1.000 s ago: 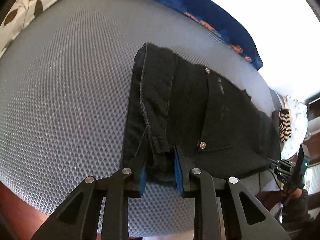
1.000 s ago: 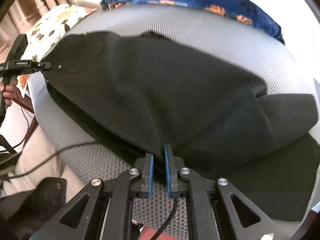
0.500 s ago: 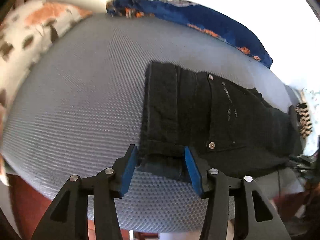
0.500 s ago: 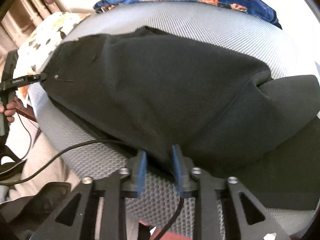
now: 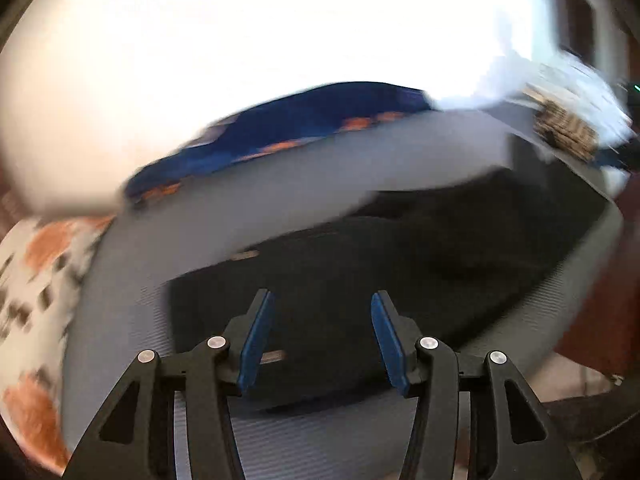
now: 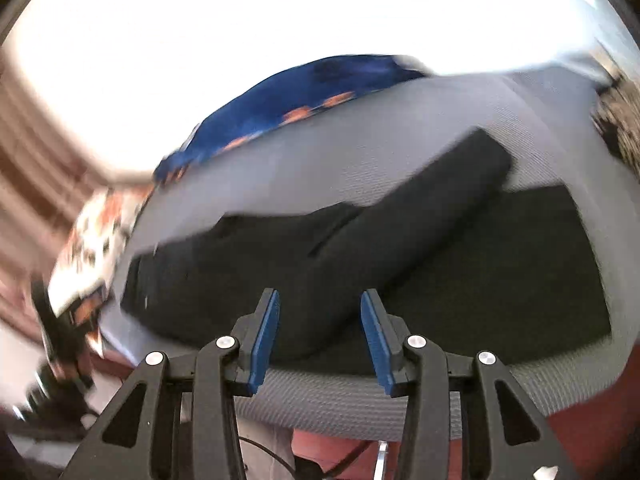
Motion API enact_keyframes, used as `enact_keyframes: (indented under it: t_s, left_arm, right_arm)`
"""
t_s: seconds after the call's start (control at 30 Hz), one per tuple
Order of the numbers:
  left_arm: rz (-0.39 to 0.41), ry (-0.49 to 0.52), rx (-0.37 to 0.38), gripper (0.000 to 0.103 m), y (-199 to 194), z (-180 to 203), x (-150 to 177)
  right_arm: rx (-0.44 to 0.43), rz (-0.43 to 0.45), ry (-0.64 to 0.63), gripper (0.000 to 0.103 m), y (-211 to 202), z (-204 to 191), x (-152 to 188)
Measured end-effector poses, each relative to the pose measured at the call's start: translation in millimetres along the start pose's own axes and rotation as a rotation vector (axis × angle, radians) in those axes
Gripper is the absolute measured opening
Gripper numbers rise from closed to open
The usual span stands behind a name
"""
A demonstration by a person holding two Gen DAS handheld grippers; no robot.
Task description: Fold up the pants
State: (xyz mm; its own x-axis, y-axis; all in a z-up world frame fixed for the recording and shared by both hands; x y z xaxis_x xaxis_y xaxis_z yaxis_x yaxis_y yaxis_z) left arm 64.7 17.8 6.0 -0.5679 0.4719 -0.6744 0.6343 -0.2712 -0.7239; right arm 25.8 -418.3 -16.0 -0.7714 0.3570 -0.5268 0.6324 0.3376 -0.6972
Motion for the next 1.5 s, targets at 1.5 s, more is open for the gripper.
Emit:
enact_keyframes:
  t_s: [1.5]
  left_arm:
    - [-0.162,0.077,0.401,0.013,110.2,193.5,-40.8]
  right_arm:
    - [-0.229,0.055,0.407,0.017,137.6,133.7,-149.7]
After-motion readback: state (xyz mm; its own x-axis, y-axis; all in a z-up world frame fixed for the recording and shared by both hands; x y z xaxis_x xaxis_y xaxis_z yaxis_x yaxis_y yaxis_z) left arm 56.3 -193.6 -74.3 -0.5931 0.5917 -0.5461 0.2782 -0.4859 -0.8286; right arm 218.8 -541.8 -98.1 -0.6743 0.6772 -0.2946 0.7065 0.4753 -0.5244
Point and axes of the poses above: each gripper's, at about its wrist camera, not at the fingertips, and y roughly the way its jaws point, z to its right, x to its underside, the point moved 2 cm from there along y, roughly the way its jaws point, and after that the axes turned 4 degrees about y, right-handed, at the moved point
